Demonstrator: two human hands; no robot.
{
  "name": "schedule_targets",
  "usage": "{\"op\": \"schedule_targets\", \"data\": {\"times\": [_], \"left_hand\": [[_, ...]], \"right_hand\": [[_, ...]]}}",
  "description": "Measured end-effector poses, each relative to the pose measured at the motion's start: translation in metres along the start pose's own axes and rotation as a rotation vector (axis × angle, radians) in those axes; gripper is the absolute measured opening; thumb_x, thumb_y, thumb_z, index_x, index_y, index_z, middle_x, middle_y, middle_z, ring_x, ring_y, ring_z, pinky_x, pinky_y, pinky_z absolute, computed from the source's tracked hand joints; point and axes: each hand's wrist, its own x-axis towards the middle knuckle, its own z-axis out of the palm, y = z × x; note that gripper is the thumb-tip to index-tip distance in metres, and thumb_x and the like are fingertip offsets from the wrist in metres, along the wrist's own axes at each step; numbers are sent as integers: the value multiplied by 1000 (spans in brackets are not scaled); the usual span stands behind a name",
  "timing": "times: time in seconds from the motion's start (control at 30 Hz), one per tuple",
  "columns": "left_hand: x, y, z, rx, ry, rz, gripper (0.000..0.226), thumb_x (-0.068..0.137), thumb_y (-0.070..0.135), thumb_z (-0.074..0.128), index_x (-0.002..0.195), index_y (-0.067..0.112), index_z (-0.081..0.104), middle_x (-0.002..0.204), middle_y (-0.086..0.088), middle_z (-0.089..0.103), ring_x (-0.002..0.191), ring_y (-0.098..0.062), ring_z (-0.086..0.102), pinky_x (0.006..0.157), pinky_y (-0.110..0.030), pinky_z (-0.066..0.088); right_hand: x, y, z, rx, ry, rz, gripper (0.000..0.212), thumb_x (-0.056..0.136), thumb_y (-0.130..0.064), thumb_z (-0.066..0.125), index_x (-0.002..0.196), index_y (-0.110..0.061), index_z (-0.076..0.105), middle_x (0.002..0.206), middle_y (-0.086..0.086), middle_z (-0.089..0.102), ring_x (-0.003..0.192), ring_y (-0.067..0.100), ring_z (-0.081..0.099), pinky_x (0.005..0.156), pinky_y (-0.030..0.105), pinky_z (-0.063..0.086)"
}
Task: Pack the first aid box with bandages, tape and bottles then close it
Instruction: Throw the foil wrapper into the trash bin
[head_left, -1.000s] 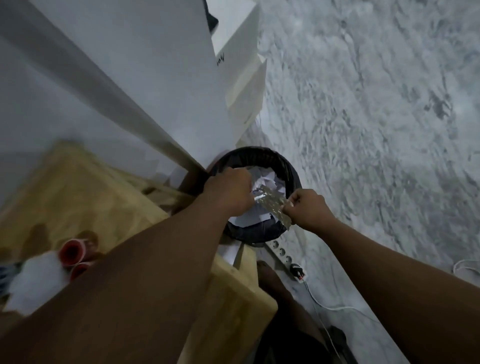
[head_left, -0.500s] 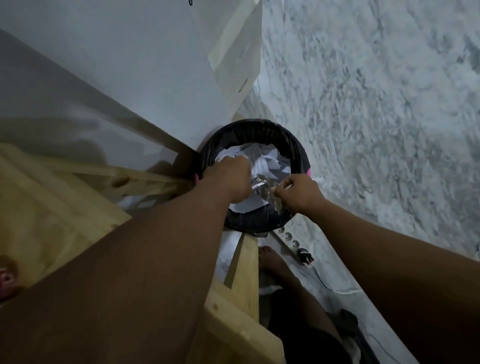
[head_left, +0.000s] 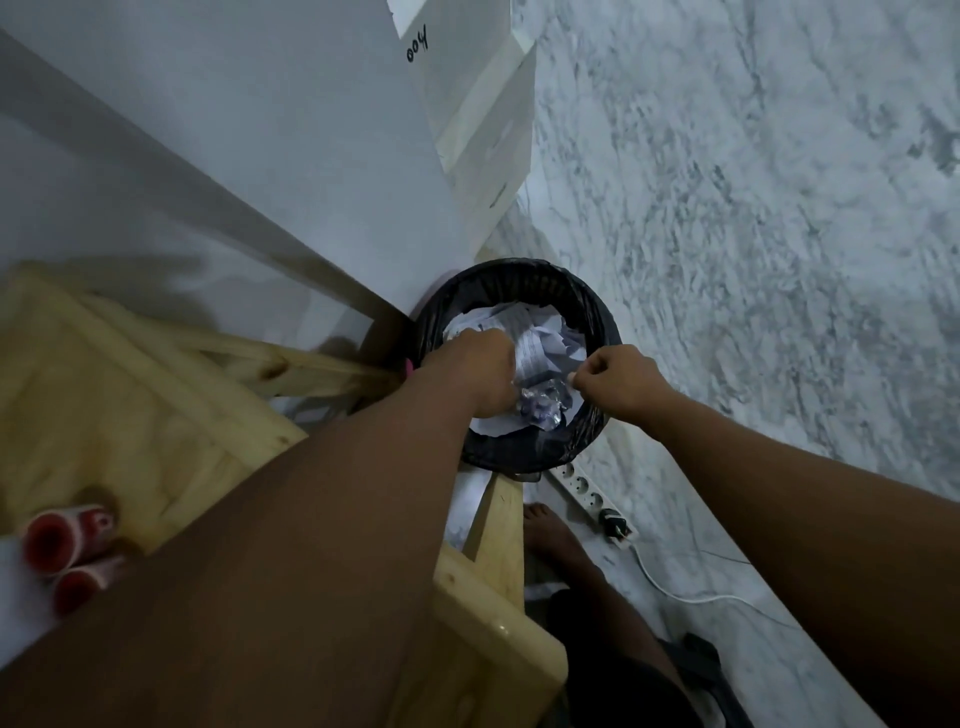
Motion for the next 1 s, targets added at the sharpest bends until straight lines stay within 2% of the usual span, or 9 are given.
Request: {"op": "schedule_targets", "data": {"times": [0.13,0.33,0.4,0.47,0.53,0.6,0.7,0.8,1.0], "left_hand": [[-22,7,-13,-16,10,-3,27,91,29,67,111,11,68,115,-11,66,99,-28,65,88,-43,58],[-109,20,-58,-72,121,2,27,94,33,62,110,12,68,111,-7,69,96,-27,67,88,-45,59],[-151,21,-72,-106,167,-10,24,95,34,60,108,14,68,108,-7,68,93,-27,66,85,-44,59],[-193,18,-86,-141,231,-15,22,95,35,61,106,17,67,107,-5,67,94,-26,65,84,-42,58],[-237,10,-99,-179,317,-16,16,92,35,64,99,20,65,106,-4,68,92,-25,65,82,-39,58],[-280,-1,-111,-215,404,-26,12,90,35,66,92,24,63,105,-4,69,91,-25,65,80,-37,57],[-343,-30,-124,-283,538,-62,11,88,38,65,88,28,61,103,-1,69,91,-24,66,81,-39,57],[-406,-69,-124,-383,675,-107,11,86,40,64,92,30,64,100,2,69,90,-22,68,83,-38,57],[-530,-173,-74,-504,942,-300,11,88,35,65,92,26,72,99,1,76,93,-21,71,84,-31,55]], "right_hand": [[-14,-17,-8,-3,15,-24,25,88,-16,59,81,8,64,82,28,66,65,20,53,60,28,45],[-77,-82,-42,-35,56,-165,26,87,-17,61,89,8,65,87,26,71,68,26,62,74,42,57],[-111,-109,-54,-83,62,-224,28,88,-17,60,90,11,65,86,28,70,68,33,60,72,38,54],[-147,-140,-64,-124,66,-267,30,89,-18,59,93,11,65,82,29,68,66,31,57,66,32,47],[-185,-171,-69,-148,78,-317,31,90,-21,60,95,9,67,90,28,69,78,37,65,67,35,49],[-222,-203,-67,-161,95,-379,24,90,-24,63,93,-1,70,93,19,72,89,35,68,78,39,55],[-275,-251,-49,-178,109,-517,13,87,-28,66,87,-16,71,94,6,75,91,27,69,89,40,56],[-325,-297,-16,-207,77,-682,14,88,-20,62,89,-14,74,88,2,75,86,22,70,94,39,52],[-420,-364,79,-211,-112,-888,13,86,-19,60,84,-17,73,78,-1,77,75,15,73,83,31,55]]}}
